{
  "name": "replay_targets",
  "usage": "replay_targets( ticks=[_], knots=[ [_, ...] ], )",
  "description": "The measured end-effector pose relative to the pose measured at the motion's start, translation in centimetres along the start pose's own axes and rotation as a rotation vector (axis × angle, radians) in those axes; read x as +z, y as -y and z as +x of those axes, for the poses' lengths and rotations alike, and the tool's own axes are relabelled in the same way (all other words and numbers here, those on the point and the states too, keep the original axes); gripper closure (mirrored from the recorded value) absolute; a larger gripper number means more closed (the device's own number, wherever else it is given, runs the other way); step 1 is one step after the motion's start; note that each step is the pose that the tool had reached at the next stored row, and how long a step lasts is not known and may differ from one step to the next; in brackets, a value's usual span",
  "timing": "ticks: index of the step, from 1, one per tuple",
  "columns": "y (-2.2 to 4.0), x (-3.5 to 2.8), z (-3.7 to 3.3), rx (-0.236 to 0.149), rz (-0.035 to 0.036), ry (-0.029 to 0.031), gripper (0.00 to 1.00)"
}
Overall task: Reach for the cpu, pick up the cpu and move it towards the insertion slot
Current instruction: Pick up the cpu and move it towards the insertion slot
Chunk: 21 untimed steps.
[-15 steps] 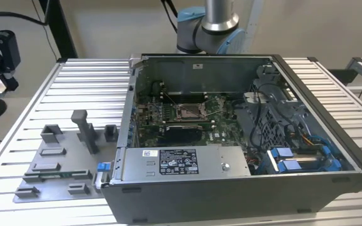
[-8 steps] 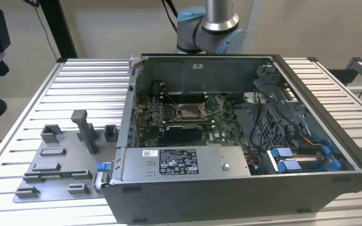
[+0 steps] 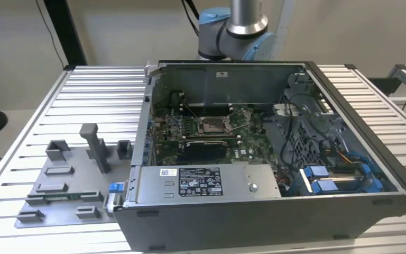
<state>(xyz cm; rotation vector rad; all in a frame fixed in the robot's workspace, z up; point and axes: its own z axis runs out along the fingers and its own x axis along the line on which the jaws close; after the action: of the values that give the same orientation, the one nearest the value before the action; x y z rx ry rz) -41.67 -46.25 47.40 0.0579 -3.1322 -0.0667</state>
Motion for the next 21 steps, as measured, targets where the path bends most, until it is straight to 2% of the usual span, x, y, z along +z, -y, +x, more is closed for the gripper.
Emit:
replay_targets(
  ticks=[13,21],
  knots=[
    [-0.01,-0.15,0.01,0.0,-0.0002,0.0001,1.0],
    [-0.05,-1.18,0.01,0.0,-0.0001,0.0001,1.0]
  ],
)
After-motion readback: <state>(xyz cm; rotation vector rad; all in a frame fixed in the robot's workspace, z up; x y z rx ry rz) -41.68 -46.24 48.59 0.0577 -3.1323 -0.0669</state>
